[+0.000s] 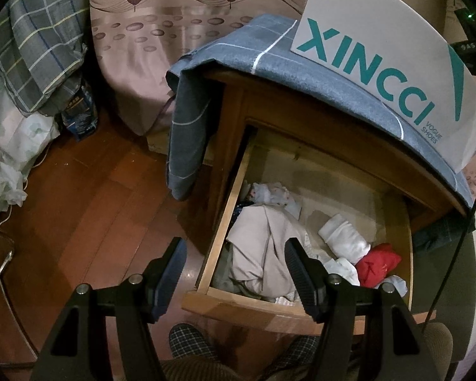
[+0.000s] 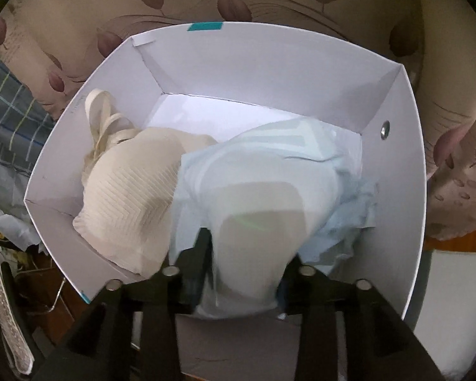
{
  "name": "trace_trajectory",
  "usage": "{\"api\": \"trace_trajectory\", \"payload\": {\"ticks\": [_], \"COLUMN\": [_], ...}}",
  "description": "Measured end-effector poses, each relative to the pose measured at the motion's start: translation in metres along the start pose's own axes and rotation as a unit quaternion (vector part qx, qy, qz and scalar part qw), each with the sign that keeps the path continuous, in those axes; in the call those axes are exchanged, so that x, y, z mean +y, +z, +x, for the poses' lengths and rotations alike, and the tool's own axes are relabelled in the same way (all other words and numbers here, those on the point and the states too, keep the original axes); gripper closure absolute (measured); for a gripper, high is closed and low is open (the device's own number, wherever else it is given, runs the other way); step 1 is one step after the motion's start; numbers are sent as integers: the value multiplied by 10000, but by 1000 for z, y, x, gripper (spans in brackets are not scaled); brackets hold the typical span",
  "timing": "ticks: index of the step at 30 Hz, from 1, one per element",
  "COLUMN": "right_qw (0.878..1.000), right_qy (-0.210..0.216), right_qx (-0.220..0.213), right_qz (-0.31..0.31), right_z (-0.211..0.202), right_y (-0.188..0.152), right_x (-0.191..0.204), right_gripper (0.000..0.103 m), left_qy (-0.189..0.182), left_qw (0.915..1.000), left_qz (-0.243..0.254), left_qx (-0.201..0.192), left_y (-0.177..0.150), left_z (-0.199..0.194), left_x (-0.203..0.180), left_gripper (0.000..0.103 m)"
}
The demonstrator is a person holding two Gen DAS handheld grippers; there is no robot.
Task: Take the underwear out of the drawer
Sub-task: 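Lift the white underwear with the right tool and release it into the box, then pull the right tool back from the shoe box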
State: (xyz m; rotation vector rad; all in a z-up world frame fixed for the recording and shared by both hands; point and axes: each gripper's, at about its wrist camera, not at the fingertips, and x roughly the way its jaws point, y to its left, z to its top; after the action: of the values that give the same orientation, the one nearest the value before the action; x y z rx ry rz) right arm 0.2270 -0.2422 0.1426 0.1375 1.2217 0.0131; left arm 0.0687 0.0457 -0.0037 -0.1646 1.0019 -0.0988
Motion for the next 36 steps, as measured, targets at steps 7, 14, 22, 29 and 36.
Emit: {"api": "trace_trajectory", "payload": {"ticks": [7, 14, 22, 29, 36], "right_qw": [9999, 9988, 9977, 9978, 9939], "right_qy": [-32, 16, 318, 498, 488], "right_qx": [-125, -468, -555, -140, 780], "right_qz": [-62, -118, -224, -411, -608], "right_z": [-18, -64, -99, -102, -57], "right_y": [-7, -9, -56, -115, -166], "right_x": [8, 11, 6, -2, -2], "right_gripper": [38, 31, 27, 27, 27], "left_qy": [39, 83, 144, 101, 133], "left_qw": [10000, 9999, 9997, 9997, 9996], "left_qz": [67, 96, 184, 107, 192], "left_qx": [22, 26, 46, 173, 175], "left_y": [0, -1, -2, -2, -2], "left_z": [1, 0, 0, 2, 3], "left_x": [0, -1, -4, -1, -3], "left_gripper": [37, 37, 37, 37, 37]}}
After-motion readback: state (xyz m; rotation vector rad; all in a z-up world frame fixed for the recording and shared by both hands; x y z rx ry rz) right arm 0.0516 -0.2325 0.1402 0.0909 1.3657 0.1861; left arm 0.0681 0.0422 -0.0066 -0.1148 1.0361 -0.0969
